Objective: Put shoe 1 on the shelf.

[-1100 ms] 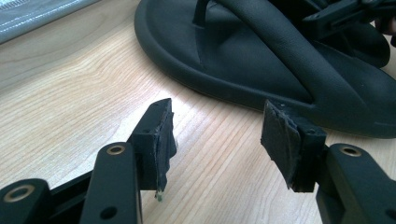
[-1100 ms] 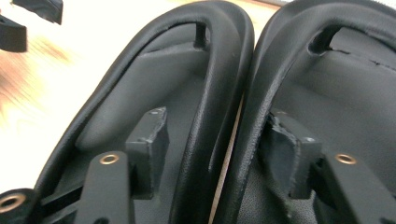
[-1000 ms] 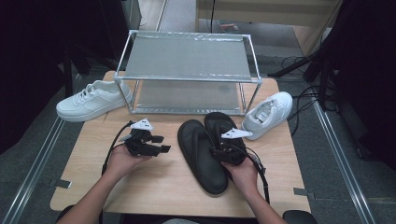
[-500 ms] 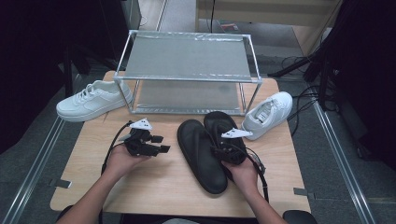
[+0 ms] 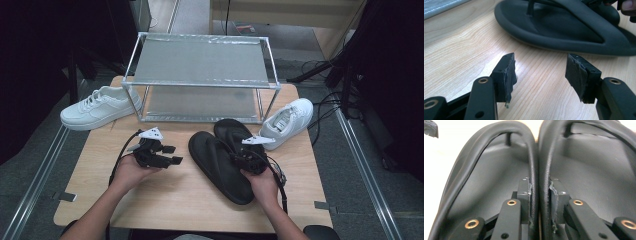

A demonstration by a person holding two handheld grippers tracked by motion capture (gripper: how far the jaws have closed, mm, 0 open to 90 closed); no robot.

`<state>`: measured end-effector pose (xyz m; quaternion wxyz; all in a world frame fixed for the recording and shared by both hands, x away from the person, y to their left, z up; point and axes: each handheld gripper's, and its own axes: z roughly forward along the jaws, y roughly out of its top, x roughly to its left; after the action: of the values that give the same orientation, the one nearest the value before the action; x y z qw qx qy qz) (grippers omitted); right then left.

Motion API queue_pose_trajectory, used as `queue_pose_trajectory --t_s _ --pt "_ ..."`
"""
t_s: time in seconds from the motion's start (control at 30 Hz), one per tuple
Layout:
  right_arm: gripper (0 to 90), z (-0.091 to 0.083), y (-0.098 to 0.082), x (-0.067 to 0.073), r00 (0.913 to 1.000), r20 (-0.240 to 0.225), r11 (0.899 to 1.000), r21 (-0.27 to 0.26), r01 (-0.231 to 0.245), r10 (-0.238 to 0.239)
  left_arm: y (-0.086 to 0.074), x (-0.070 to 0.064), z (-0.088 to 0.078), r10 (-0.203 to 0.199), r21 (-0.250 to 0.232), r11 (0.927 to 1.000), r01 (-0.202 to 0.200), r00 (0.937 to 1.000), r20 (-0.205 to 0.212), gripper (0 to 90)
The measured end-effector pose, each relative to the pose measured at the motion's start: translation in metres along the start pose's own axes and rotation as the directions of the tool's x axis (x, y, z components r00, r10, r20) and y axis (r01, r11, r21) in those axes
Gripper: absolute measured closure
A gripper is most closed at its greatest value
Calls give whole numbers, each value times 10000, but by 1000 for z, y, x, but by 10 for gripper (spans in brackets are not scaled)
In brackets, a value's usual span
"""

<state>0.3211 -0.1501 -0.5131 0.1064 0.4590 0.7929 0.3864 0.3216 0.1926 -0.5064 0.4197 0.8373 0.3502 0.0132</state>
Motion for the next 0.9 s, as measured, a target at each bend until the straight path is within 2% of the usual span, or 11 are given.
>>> queue_pose_trajectory --t_s 0.17,0.4,0.9 --pt "749 -3 3 -1 9997 -186 9998 -75 -167 165 0 0 0 -2 15 10000 2 10000 -11 413" --pt "750 -7 7 -1 9998 -204 9998 -177 -44 41 -2 1 -2 -85 106 9999 86 9999 -98 410" --pt "750 3 27 7 9972 -651 9988 -326 353 -374 -24 -1 -19 -480 68 9988 485 9972 -573 394"
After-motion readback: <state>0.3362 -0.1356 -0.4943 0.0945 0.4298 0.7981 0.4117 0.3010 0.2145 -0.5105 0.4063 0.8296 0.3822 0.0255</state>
